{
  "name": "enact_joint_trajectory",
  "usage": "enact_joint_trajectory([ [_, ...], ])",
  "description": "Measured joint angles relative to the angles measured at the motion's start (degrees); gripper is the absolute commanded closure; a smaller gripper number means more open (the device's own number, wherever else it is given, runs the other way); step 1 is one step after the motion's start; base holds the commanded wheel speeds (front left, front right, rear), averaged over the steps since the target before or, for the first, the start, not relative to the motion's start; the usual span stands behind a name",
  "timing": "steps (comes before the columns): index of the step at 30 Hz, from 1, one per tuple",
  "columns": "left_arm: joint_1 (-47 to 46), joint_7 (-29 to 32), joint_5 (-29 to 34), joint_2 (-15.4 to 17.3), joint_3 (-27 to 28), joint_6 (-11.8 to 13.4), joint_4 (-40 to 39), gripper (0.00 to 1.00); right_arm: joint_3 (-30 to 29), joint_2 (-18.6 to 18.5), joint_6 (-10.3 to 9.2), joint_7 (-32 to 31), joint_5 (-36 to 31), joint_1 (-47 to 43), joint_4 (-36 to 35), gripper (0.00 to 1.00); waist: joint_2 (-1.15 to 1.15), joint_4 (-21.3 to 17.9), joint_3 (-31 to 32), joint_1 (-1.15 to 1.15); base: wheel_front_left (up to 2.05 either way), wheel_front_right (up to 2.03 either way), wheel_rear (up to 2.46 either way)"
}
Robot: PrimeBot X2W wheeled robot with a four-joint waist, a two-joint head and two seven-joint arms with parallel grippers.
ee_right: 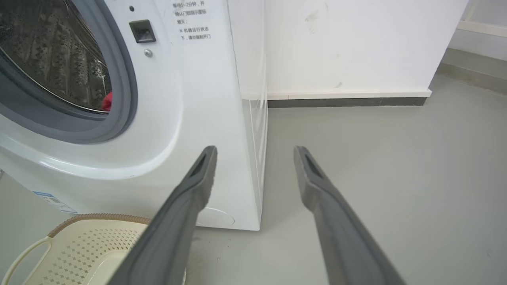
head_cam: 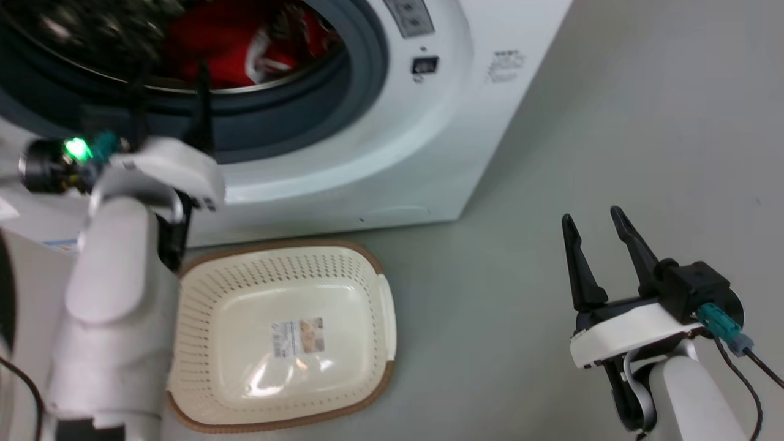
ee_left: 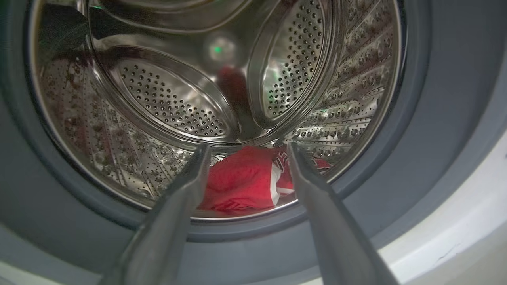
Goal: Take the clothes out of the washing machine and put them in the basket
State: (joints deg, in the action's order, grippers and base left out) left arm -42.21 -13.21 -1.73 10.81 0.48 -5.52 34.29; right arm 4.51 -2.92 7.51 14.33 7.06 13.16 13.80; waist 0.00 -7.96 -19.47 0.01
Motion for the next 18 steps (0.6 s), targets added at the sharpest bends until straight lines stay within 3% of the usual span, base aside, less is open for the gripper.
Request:
enact_joint_trajectory([
  [13,-20.1,11.2,3.2,10.1,-1.5,-0.3,11.9,0.00,5.6,0.0,0.00,0.7,7.3,5.7,1.5,0.00,0.00,-9.7,-12.8,0.00,0.00,0.00,0.00],
  [18,-25.2,16.3,5.1,12.5,-3.2,-0.5,15.8,0.00,7.3,0.0,0.00,0.7,9.2,6.3,1.1,0.00,0.00,-13.1,-15.9,0.00,0.00,0.00,0.00],
])
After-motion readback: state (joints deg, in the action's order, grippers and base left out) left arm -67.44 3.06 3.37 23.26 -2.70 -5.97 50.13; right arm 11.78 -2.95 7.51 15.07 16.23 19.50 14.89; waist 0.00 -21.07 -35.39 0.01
